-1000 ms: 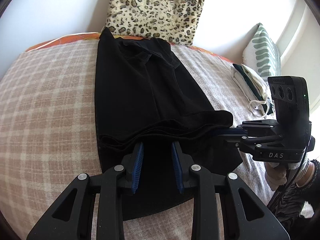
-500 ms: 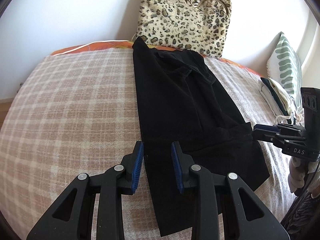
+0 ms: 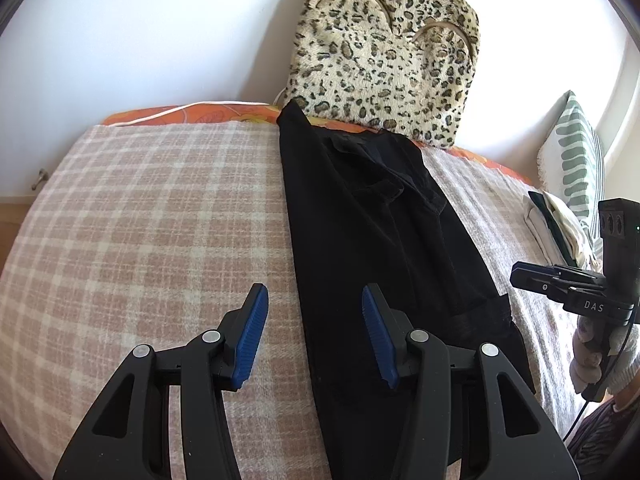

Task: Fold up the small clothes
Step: 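Move both tools along the strip to its end by the leopard cushion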

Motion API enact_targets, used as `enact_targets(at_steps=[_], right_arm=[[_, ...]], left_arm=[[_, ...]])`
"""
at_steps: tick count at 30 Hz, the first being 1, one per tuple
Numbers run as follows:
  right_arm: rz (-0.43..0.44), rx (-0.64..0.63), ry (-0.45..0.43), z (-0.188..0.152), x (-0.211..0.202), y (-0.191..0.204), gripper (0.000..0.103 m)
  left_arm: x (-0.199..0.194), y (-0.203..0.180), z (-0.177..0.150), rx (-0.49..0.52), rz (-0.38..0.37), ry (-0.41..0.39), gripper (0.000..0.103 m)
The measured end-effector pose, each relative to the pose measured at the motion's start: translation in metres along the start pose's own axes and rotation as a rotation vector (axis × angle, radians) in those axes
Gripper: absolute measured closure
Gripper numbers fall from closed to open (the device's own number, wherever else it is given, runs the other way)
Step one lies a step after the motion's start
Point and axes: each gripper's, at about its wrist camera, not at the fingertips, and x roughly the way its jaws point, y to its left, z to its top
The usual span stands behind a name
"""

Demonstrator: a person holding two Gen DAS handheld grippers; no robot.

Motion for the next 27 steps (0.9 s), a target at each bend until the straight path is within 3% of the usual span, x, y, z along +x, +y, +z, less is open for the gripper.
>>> enact_targets(at_steps=[10, 18, 27], right_arm=[[0.027, 0.057, 0.011, 0.034, 0.022, -0.03, 0.065], [0.056, 0.041, -0.049, 0.098, 0.036, -0.041, 0.065], [0.167, 0.003, -0.009, 0.184, 0.095, -0.036, 0.065]], left_arm=[[0.056, 0.025, 0.051, 0.022, 0.006, 0.046, 0.055], [0.092, 0.053, 0.108, -0.065, -0.076, 0.023, 0.055], [0.129, 0.061, 0.143, -0.055, -0.103, 0.012, 0.055]])
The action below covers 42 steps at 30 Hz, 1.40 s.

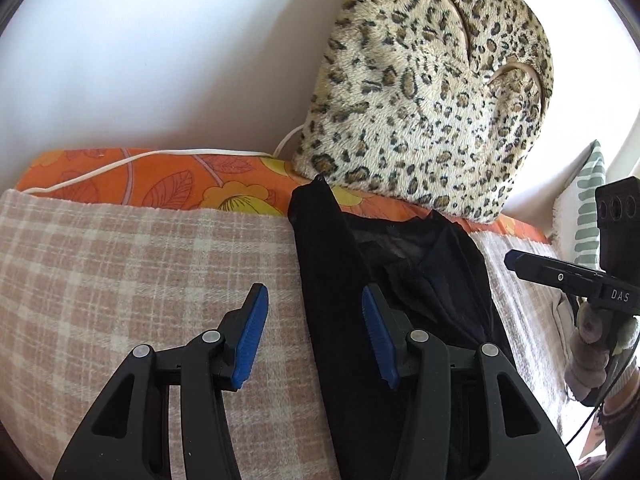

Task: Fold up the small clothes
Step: 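Move both tools along the strip to its end by the leopard cushion, then close both tools on the strip end by the leopard cushion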

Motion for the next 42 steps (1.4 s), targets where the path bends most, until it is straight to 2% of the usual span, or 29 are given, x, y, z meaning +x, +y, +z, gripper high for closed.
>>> enact_targets(at_steps=[6, 12, 15, 16, 17, 18, 20, 24, 25, 27, 28, 30, 31, 34, 36, 37, 38, 39, 42], right_arm=[[0.025, -0.052, 0.069, 0.032, 0.065, 0.01, 0.065], [0.033, -0.11, 0.158, 0.034, 0.114, 0.023, 0.066], [0.01, -0.148, 0.186, 0.029, 0.127, 0.03, 0.077], [0.009, -0.155, 0.191, 0.027, 0.129, 0.032, 0.085], [0.005, -0.16, 0.189, 0.027, 0.131, 0.034, 0.096], [-0.002, -0.167, 0.185, 0.027, 0.131, 0.037, 0.103], [-0.052, -0.185, 0.168, 0.028, 0.132, 0.04, 0.103], [-0.153, -0.139, 0.112, 0.037, 0.119, 0.027, 0.103], [-0.16, -0.119, 0.102, 0.038, 0.116, 0.022, 0.103], [-0.1, -0.093, 0.075, 0.04, 0.112, 0.015, 0.103], [-0.061, -0.078, 0.082, 0.041, 0.112, 0.013, 0.096], [0.022, -0.047, 0.11, 0.043, 0.113, 0.008, 0.071], [0.045, -0.044, 0.106, 0.044, 0.113, 0.008, 0.062], [0.025, -0.09, 0.13, 0.044, 0.124, 0.015, 0.063], [0.027, -0.113, 0.161, 0.04, 0.136, 0.022, 0.072], [0.022, -0.131, 0.171, 0.037, 0.139, 0.026, 0.082], [0.011, -0.158, 0.182, 0.034, 0.141, 0.032, 0.097], [-0.007, -0.188, 0.187, 0.031, 0.142, 0.038, 0.103], [-0.096, -0.262, 0.143, 0.028, 0.134, 0.051, 0.103]], left_arm=[[0.021, 0.01, 0.008, -0.012, -0.033, 0.012, 0.055], [0.034, 0.018, 0.006, -0.018, -0.048, 0.026, 0.058], [0.035, 0.018, 0.007, -0.021, -0.05, 0.018, 0.058], [0.035, 0.018, 0.007, -0.016, -0.044, 0.017, 0.058], [0.035, 0.017, 0.006, -0.009, -0.03, 0.015, 0.061], [0.035, 0.017, 0.006, -0.002, -0.013, 0.012, 0.066], [0.034, 0.016, 0.005, 0.004, 0.021, 0.005, 0.073], [0.036, 0.014, 0.005, 0.017, 0.043, 0.0, 0.074], [0.035, 0.015, 0.005, 0.017, 0.041, -0.003, 0.074], [0.035, 0.016, 0.005, 0.008, 0.036, -0.004, 0.074], [0.035, 0.016, 0.005, 0.004, 0.035, -0.005, 0.074], [0.035, 0.018, 0.006, -0.003, 0.033, -0.008, 0.074], [0.034, 0.018, 0.006, -0.006, 0.031, -0.01, 0.074], [0.033, 0.02, 0.006, -0.016, 0.033, -0.017, 0.074], [0.032, 0.021, 0.005, -0.017, 0.034, -0.018, 0.074], [0.032, 0.02, 0.005, -0.015, 0.035, -0.018, 0.074], [0.032, 0.02, 0.005, -0.013, 0.036, -0.017, 0.074], [0.032, 0.02, 0.004, -0.014, 0.04, -0.018, 0.074], [0.031, 0.021, 0.004, -0.015, 0.054, -0.019, 0.074]])
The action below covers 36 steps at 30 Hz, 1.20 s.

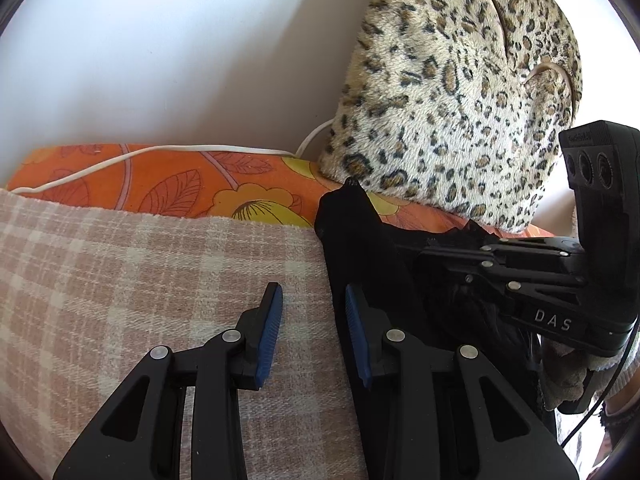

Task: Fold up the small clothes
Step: 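Close both tools on the strip end by the leopard cushion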

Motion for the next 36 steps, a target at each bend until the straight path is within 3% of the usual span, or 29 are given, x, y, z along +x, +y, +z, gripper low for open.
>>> enact_targets(at_steps=[3, 5, 8, 9, 10, 11, 16, 20, 23, 27, 31, 34, 35, 36], right_arm=[[-0.102, 0.054, -0.057, 0.005, -0.013, -0.012, 0.103], [-0.062, 0.079, -0.042, 0.006, -0.013, -0.022, 0.103], [-0.118, 0.065, -0.02, 0.003, -0.012, -0.025, 0.098], [-0.111, 0.088, -0.022, 0.0, -0.019, -0.033, 0.09], [-0.089, 0.125, -0.038, -0.001, -0.026, -0.042, 0.063], [-0.07, 0.166, -0.068, -0.006, -0.04, -0.053, 0.049], [-0.099, 0.288, -0.132, -0.035, -0.077, -0.096, 0.051], [-0.093, 0.398, -0.121, -0.056, -0.084, -0.134, 0.05], [-0.051, 0.45, -0.089, -0.065, -0.076, -0.155, 0.05], [0.025, 0.494, -0.092, -0.072, -0.066, -0.172, 0.054], [0.086, 0.481, -0.103, -0.063, -0.051, -0.171, 0.071], [0.083, 0.477, -0.098, -0.058, -0.045, -0.169, 0.096], [0.075, 0.477, -0.1, -0.055, -0.043, -0.168, 0.098], [0.067, 0.473, -0.106, -0.054, -0.044, -0.168, 0.098]], left_arm=[[0.001, -0.004, 0.0, 0.014, 0.018, 0.001, 0.074], [0.002, -0.005, 0.001, 0.02, 0.029, 0.006, 0.074], [0.003, -0.005, 0.004, 0.015, 0.026, 0.004, 0.073], [0.003, -0.004, 0.007, 0.003, 0.01, -0.002, 0.07], [0.003, -0.002, 0.012, -0.013, -0.009, -0.001, 0.069], [0.005, 0.0, 0.016, -0.029, -0.027, 0.005, 0.067], [0.019, 0.001, 0.033, -0.071, -0.099, 0.052, 0.06], [0.03, -0.004, 0.037, -0.03, -0.076, 0.061, 0.061], [0.035, -0.005, 0.041, -0.02, -0.057, 0.048, 0.066], [0.039, -0.005, 0.043, -0.011, -0.042, 0.043, 0.085], [0.043, -0.009, 0.045, 0.006, -0.042, 0.049, 0.089], [0.044, -0.009, 0.048, 0.0, -0.043, 0.045, 0.091], [0.045, -0.011, 0.048, 0.008, -0.032, 0.037, 0.1], [0.044, -0.013, 0.048, 0.015, -0.025, 0.024, 0.1]])
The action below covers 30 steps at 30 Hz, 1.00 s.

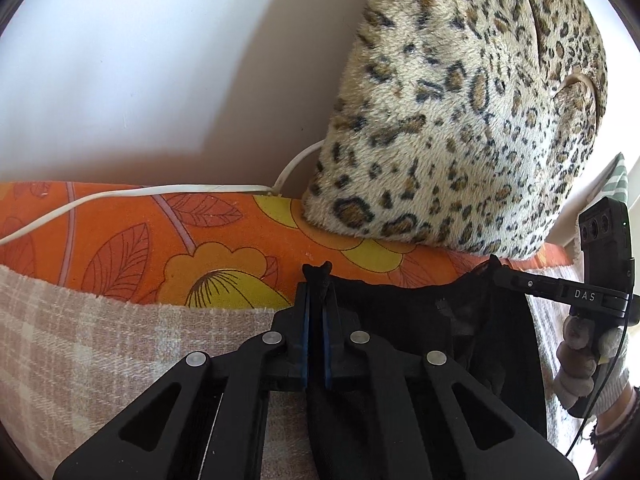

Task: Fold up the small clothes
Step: 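Close both tools on the strip end by the leopard cushion, then lift the held end with both tools and fold it back over the shirt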

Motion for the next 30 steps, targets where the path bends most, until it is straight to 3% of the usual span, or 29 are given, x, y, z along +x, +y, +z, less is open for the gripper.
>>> enact_targets(at_steps=[8, 16, 30], right_arm=[[0.012, -0.035, -0.055, 0.003, -0.026, 0.016, 0.1], [0.05, -0.065, -0.093, -0.002, -0.073, 0.045, 0.1], [0.075, -0.1, -0.139, -0.071, -0.159, 0.104, 0.1]], left_arm=[[-0.02, -0.01, 0.004, 0.026, -0.04, -0.055, 0.1], [-0.068, -0.028, 0.004, 0.051, -0.077, -0.101, 0.101], [-0.164, -0.066, -0.045, 0.092, -0.1, -0.139, 0.1]])
